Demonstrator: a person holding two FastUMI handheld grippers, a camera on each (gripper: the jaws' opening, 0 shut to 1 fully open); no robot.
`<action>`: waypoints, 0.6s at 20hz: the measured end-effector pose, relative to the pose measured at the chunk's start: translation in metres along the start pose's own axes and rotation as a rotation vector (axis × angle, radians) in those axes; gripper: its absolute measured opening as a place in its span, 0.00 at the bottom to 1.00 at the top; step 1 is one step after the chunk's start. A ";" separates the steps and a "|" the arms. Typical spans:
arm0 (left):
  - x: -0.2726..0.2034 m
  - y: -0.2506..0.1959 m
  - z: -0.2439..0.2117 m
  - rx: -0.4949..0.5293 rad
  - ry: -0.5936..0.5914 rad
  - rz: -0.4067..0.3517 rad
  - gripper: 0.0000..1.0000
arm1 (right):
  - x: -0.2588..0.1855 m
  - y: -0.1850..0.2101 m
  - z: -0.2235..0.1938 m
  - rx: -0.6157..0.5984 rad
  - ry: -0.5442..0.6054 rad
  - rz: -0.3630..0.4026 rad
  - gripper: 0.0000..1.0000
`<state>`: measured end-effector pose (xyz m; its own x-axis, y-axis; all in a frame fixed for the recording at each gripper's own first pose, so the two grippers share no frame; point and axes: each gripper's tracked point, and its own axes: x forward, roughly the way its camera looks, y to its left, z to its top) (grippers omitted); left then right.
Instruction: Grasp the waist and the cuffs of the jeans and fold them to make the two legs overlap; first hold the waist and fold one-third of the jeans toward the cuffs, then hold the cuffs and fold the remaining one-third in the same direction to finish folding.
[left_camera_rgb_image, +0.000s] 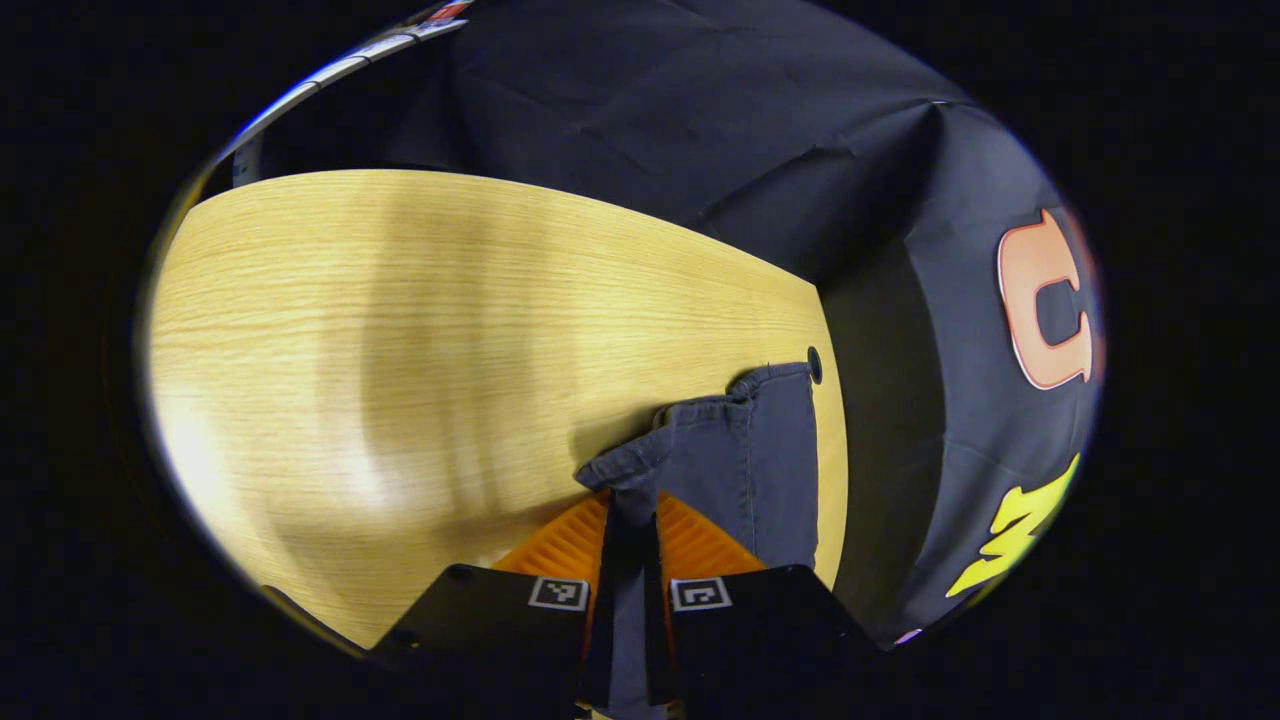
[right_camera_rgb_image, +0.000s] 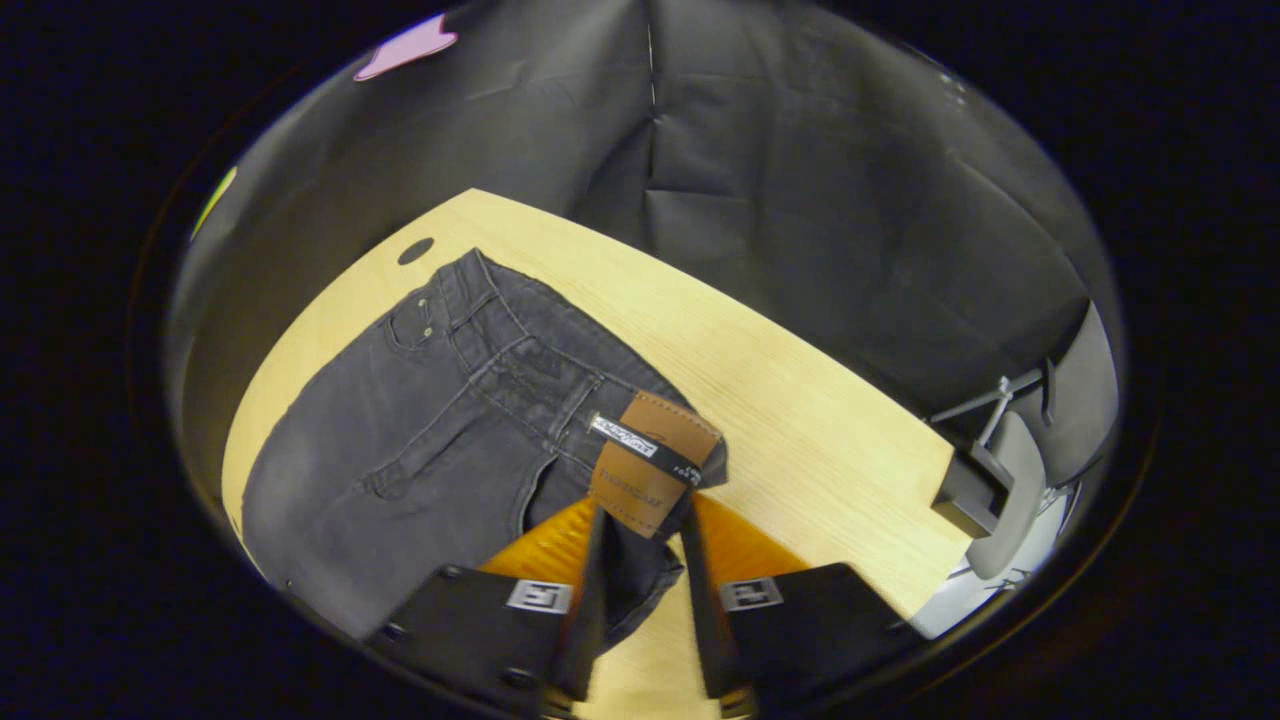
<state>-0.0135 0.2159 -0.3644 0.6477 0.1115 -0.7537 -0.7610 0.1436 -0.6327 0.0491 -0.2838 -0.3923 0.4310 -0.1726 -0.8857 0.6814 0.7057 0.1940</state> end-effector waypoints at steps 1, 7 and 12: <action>-0.001 0.001 0.000 0.005 0.008 -0.002 0.13 | -0.004 0.000 0.005 0.034 0.005 0.026 0.26; -0.013 -0.007 0.000 -0.008 0.053 -0.001 0.05 | -0.011 0.007 0.006 0.170 0.124 0.150 0.01; -0.045 -0.036 0.003 -0.086 0.086 -0.002 0.04 | -0.020 0.019 0.011 0.305 0.205 0.276 0.01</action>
<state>-0.0152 0.2085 -0.3075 0.6464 0.0259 -0.7626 -0.7625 0.0589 -0.6443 0.0604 -0.2745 -0.3663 0.5158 0.1551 -0.8426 0.7137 0.4663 0.5227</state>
